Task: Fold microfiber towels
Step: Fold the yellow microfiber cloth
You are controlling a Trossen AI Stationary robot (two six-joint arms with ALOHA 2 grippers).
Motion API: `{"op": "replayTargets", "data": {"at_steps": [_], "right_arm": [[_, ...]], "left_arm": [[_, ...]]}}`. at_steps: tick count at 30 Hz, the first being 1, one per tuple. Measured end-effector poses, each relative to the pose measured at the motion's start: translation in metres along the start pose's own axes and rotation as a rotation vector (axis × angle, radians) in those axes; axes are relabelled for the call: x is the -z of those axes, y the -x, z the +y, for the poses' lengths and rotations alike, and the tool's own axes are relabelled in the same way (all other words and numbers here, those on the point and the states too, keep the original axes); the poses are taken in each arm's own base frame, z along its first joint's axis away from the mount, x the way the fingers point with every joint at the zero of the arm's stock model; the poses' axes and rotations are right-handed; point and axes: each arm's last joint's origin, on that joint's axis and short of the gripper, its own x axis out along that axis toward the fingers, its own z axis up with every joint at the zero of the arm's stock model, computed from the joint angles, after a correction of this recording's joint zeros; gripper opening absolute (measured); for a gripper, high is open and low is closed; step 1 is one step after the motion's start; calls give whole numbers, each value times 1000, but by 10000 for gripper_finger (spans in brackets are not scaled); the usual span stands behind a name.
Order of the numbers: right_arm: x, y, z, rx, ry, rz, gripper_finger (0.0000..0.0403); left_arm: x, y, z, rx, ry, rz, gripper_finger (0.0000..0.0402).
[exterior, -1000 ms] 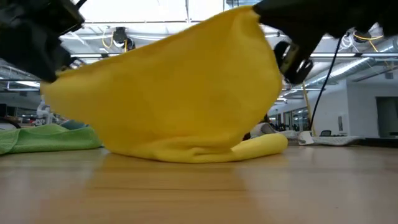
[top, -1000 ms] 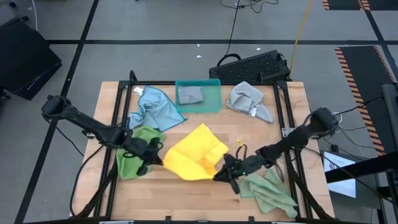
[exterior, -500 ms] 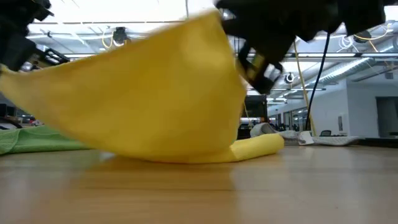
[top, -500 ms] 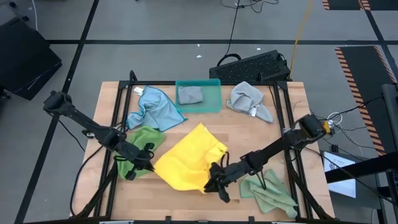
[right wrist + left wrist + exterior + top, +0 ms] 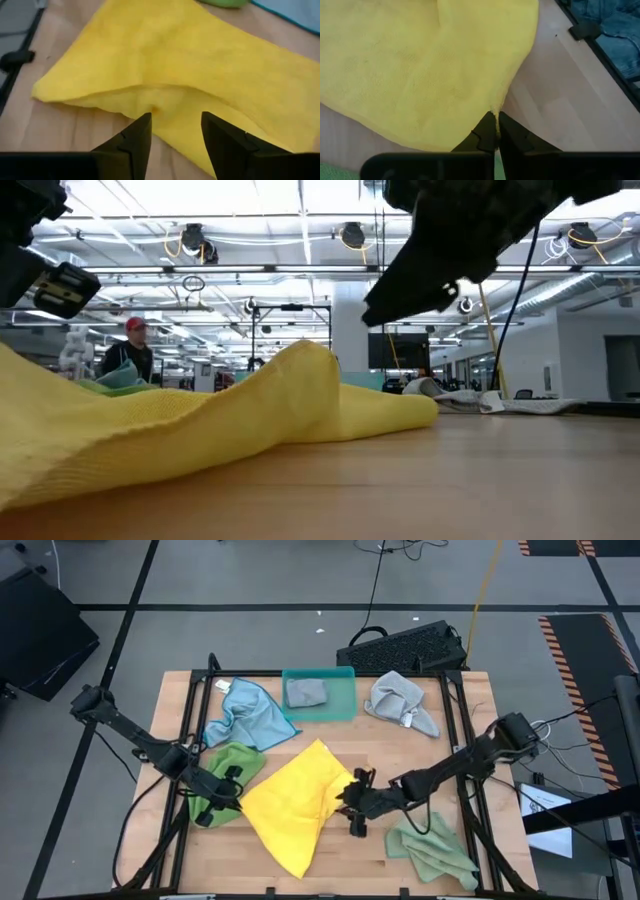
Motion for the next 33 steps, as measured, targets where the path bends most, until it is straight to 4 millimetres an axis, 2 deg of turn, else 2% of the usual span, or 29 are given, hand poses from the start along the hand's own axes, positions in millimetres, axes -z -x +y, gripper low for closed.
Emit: {"op": "replayTargets", "data": {"at_steps": [6, 11, 14, 18, 22, 26, 30, 33], "right_arm": [[-9, -13, -18, -42, 107, -26, 169], [-13, -18, -38, -55, 106, 11, 192], [-23, -22, -45, -59, 58, -73, 201], [-36, -34, -52, -125, -86, -196, 201], [-34, -54, -54, -143, -138, -65, 184], [-39, -65, -50, -147, -131, 56, 157], [-39, -61, -48, -180, -131, 225, 126], [-38, -47, -46, -155, -153, 338, 103]], "left_arm": [[0, 0, 0, -3, 5, -4, 9], [0, 0, 0, -4, 8, -2, 13], [0, 0, 0, -4, 7, -4, 5], [-2, 0, 0, -11, -10, -20, 14], [-2, 0, 0, -13, -23, -26, 12], [-2, 0, 0, -13, -28, -24, 6], [-2, 0, 0, -14, -28, -22, 16], [-2, 0, 0, -14, -29, -20, 9]]}}
